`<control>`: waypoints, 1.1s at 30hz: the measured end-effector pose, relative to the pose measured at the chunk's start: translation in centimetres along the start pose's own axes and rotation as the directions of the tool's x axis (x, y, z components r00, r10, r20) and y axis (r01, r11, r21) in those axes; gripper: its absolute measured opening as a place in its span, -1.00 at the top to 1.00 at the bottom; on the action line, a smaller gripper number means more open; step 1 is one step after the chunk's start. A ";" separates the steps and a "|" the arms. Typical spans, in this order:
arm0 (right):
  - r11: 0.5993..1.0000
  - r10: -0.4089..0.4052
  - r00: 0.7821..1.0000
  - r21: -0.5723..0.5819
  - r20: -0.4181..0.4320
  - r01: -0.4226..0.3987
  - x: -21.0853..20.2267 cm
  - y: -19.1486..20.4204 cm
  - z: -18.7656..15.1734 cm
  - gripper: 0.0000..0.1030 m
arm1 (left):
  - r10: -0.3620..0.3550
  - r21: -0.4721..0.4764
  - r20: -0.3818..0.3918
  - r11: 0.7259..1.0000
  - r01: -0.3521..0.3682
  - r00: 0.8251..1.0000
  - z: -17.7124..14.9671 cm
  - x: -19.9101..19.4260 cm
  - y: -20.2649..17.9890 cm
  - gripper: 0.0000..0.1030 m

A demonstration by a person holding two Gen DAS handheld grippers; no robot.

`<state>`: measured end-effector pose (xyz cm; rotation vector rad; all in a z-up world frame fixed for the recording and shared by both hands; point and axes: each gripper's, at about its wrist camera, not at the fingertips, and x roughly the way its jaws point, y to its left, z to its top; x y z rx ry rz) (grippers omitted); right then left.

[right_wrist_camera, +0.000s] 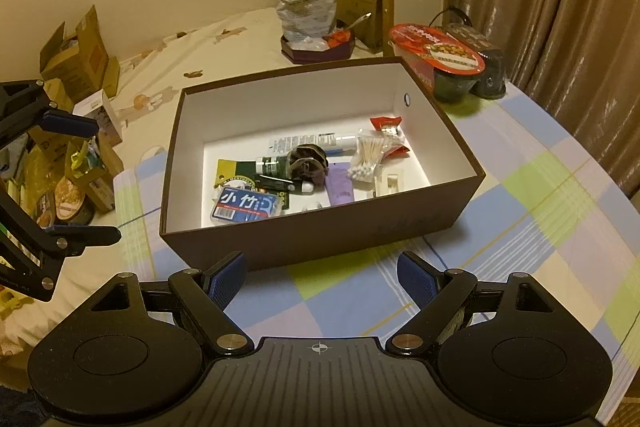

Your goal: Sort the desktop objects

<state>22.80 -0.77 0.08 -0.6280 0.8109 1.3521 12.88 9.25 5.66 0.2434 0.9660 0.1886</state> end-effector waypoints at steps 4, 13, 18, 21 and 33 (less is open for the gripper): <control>1.000 0.013 1.000 0.005 0.007 -0.013 -0.1 -0.3 -0.4 -0.65 | 0.022 -0.051 0.000 0.998 -0.022 1.000 -0.1 -0.2 -0.5 -0.76; 0.999 0.037 0.999 -0.002 0.023 -0.037 -0.6 -0.9 -0.8 -0.66 | 0.068 -0.129 0.006 0.989 -0.066 0.998 0.1 -0.9 -1.7 -0.76; 0.999 0.046 0.999 -0.010 0.019 -0.046 -0.7 -1.4 -1.0 -0.65 | 0.109 -0.148 0.018 0.983 -0.106 0.994 0.0 -1.3 -2.6 -0.82; 0.999 0.051 0.999 -0.011 0.010 -0.051 -0.8 -1.5 -1.2 -0.65 | 0.106 -0.177 0.007 0.979 -0.103 0.994 -0.1 -1.3 -2.8 -0.83; 0.997 0.053 0.999 -0.048 0.000 -0.053 -0.5 -1.3 -2.0 -0.66 | 0.111 -0.272 -0.014 0.956 -0.110 0.994 -0.8 -2.3 -3.6 -0.83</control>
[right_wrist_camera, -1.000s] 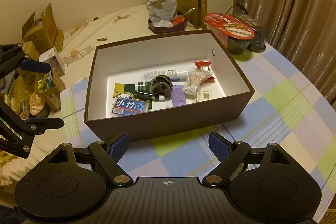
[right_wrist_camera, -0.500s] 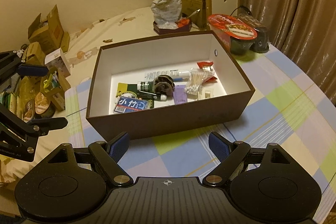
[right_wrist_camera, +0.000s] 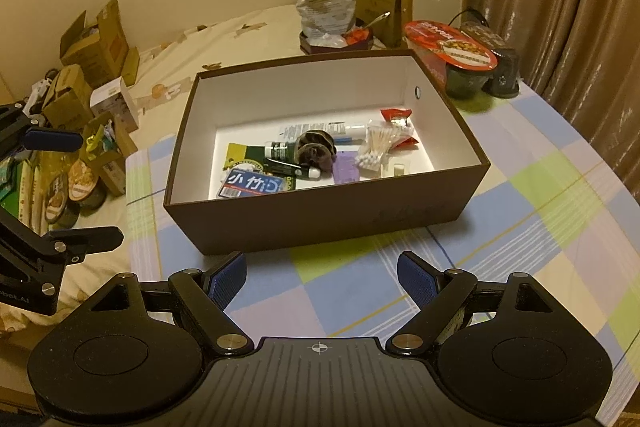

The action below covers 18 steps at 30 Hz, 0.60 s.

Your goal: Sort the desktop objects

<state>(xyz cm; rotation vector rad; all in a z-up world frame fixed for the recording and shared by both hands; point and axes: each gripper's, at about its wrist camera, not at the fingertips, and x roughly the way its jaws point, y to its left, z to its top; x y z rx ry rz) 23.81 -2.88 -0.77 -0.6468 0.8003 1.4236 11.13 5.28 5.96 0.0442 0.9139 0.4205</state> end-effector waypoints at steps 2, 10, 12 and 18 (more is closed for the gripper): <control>1.000 -0.002 1.000 -0.004 0.003 0.002 -0.1 0.1 -0.1 -0.65 | 0.004 -0.009 0.002 1.000 -0.004 1.000 0.0 -0.2 0.0 -0.83; 1.000 -0.002 1.000 -0.007 0.003 0.002 -0.2 0.2 -0.3 -0.65 | 0.027 -0.030 0.005 0.999 -0.027 1.000 -0.3 -0.5 -0.3 -0.83; 1.000 -0.008 1.000 -0.011 0.003 0.008 -0.2 0.4 -0.3 -0.65 | 0.030 -0.039 0.005 0.999 -0.030 1.000 -0.4 -0.6 -0.3 -0.83; 1.000 -0.018 1.000 -0.021 0.002 0.018 -0.2 0.7 -0.3 -0.65 | 0.029 -0.061 -0.005 0.998 -0.029 1.000 -0.8 -0.5 -0.2 -0.83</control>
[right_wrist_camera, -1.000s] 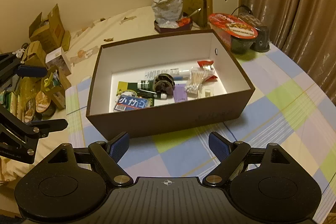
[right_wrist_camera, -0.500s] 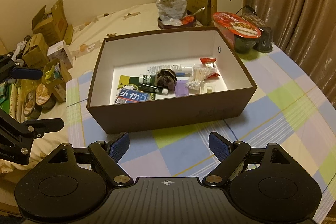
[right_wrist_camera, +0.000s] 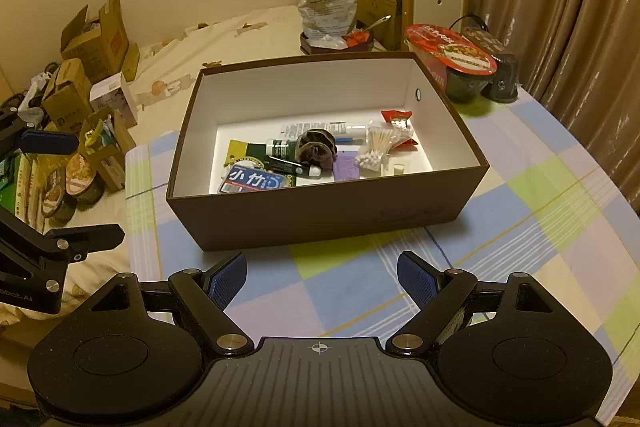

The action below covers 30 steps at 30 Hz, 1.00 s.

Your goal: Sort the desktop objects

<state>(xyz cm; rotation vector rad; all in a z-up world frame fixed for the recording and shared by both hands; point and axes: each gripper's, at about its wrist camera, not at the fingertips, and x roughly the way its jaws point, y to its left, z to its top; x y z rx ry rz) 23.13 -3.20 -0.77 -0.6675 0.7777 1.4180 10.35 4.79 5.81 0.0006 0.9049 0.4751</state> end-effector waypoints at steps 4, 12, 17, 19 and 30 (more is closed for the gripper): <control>1.000 -0.005 1.000 -0.004 -0.003 0.005 0.1 0.1 0.0 -0.65 | -0.004 -0.012 -0.004 1.000 0.004 1.000 -0.2 0.0 0.0 -0.83; 1.000 -0.007 1.000 -0.010 -0.002 0.007 0.3 0.4 -0.1 -0.65 | -0.023 -0.040 -0.003 0.999 0.022 1.000 -0.8 0.1 0.1 -0.83; 1.000 -0.003 1.000 -0.013 -0.002 0.003 0.4 0.7 -0.1 -0.65 | -0.030 -0.067 0.000 0.997 0.030 1.000 -1.1 0.1 0.3 -0.83; 1.000 -0.004 1.000 -0.013 -0.002 0.004 0.4 0.8 -0.1 -0.65 | -0.031 -0.074 0.001 0.997 0.031 1.000 -1.2 0.1 0.3 -0.83; 0.999 -0.005 1.000 -0.033 0.001 0.005 0.5 1.6 -0.1 -0.65 | -0.031 -0.096 0.000 0.995 0.031 1.000 -1.8 0.1 0.5 -0.83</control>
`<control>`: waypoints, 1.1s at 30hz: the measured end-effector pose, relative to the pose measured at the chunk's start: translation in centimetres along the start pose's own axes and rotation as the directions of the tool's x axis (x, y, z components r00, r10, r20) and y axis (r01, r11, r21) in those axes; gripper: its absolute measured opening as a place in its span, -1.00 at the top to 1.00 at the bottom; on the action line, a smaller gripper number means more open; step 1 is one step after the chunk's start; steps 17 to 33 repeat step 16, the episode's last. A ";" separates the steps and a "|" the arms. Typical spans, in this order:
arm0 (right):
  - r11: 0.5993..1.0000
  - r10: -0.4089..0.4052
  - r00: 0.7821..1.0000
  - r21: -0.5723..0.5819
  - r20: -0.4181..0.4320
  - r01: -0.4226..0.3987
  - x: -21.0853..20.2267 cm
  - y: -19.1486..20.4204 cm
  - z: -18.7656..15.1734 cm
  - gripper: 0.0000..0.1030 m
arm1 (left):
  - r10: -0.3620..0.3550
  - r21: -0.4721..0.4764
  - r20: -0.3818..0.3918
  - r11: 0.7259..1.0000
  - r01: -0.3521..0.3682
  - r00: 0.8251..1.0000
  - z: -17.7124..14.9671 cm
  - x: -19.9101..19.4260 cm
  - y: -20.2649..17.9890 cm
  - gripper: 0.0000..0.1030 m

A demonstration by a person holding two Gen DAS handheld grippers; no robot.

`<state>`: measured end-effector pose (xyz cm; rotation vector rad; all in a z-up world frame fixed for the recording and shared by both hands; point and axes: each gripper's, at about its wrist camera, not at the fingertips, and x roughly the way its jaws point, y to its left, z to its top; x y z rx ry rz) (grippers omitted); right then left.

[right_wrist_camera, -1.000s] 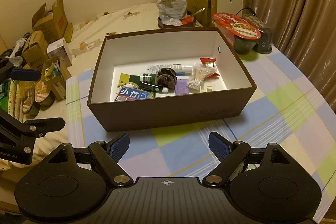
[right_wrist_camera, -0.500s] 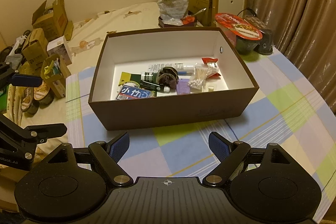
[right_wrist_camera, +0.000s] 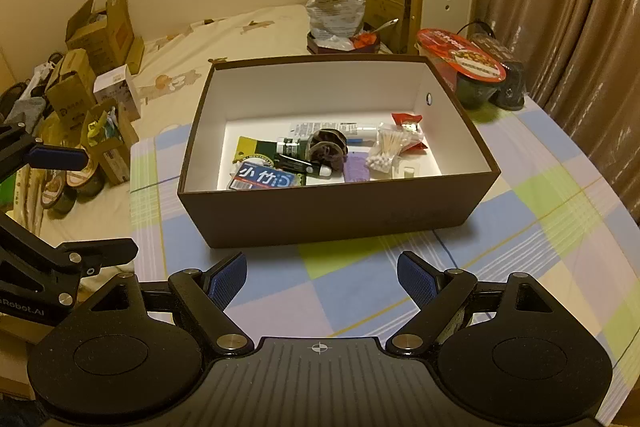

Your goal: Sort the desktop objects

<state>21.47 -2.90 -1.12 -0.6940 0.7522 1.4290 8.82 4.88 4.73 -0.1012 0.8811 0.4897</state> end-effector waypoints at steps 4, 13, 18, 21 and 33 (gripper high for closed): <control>1.000 -0.003 1.000 -0.005 0.001 0.003 -0.1 0.2 0.0 -0.66 | 0.003 -0.004 0.002 1.000 -0.002 1.000 -0.1 0.0 0.1 -0.83; 1.000 -0.003 1.000 -0.009 0.002 0.003 -0.2 0.4 -0.1 -0.66 | 0.013 -0.013 0.024 1.000 -0.012 1.000 0.1 -0.3 0.1 -0.83; 1.000 -0.001 1.000 -0.006 0.004 0.001 -0.3 0.3 -0.2 -0.66 | 0.021 -0.017 0.027 1.000 -0.021 0.999 0.3 -0.4 0.1 -0.83; 1.000 -0.001 1.000 -0.006 0.004 0.001 -0.3 0.3 -0.2 -0.66 | 0.021 -0.017 0.027 1.000 -0.021 0.999 0.3 -0.4 0.1 -0.83; 1.000 -0.001 1.000 -0.006 0.004 0.001 -0.3 0.3 -0.2 -0.66 | 0.021 -0.017 0.027 1.000 -0.021 0.999 0.3 -0.4 0.1 -0.83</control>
